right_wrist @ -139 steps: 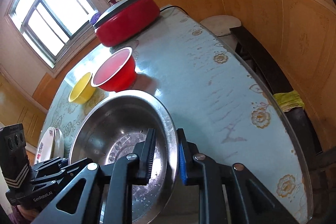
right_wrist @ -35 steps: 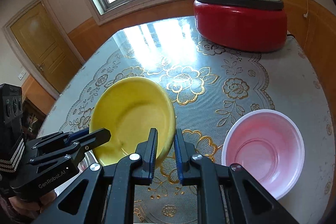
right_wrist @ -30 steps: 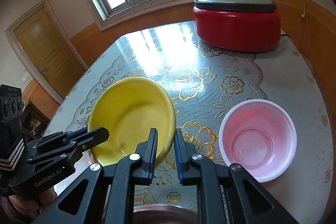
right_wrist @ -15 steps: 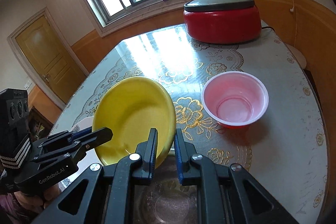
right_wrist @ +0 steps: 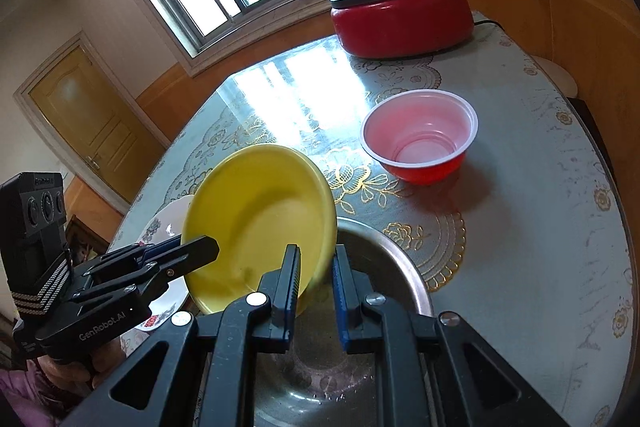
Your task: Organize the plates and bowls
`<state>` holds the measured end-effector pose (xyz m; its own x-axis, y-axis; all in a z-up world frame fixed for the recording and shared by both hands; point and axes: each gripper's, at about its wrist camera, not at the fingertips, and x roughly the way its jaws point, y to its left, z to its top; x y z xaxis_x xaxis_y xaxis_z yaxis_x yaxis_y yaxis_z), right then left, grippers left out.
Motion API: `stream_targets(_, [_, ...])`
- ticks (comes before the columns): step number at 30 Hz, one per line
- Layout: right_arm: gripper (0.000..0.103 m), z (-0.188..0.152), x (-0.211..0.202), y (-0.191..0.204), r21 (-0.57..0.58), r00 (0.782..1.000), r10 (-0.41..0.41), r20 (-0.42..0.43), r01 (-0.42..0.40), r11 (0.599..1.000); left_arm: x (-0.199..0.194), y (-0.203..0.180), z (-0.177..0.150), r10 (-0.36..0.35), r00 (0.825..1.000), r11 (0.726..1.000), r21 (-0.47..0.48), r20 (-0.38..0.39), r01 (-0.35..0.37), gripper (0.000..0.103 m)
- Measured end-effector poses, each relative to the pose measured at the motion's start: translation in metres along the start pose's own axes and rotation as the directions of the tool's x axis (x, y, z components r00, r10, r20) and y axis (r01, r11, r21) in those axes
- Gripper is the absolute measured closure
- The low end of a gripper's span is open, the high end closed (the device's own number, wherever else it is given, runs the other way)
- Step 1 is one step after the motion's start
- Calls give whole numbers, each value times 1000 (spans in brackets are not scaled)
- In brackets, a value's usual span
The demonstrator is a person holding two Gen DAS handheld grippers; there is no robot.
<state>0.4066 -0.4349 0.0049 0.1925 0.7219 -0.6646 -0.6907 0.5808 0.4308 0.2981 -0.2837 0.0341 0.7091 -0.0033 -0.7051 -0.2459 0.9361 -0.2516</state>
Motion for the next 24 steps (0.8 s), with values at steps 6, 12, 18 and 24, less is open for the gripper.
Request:
stream_targets(6, [88, -13, -8, -3, 15, 1000, 3, -13, -3, 1000, 2, -5, -11, -40, 998, 999, 10, -41, 41, 86])
stream_targets(12, [88, -26, -7, -3, -11, 997, -1, -72, 1, 1000, 5, -4, -24, -65, 993, 998, -2, -100, 65, 86])
stream_targets(18, [88, -40, -1, -4, -44, 989, -31, -142, 25, 999, 13, -7, -37, -68, 983, 997, 21, -168, 73, 86])
stream_targets(24, [86, -47, 5, -9, -39, 984, -65, -163, 60, 997, 18, -15, -38, -43, 985, 997, 48, -168, 52, 83])
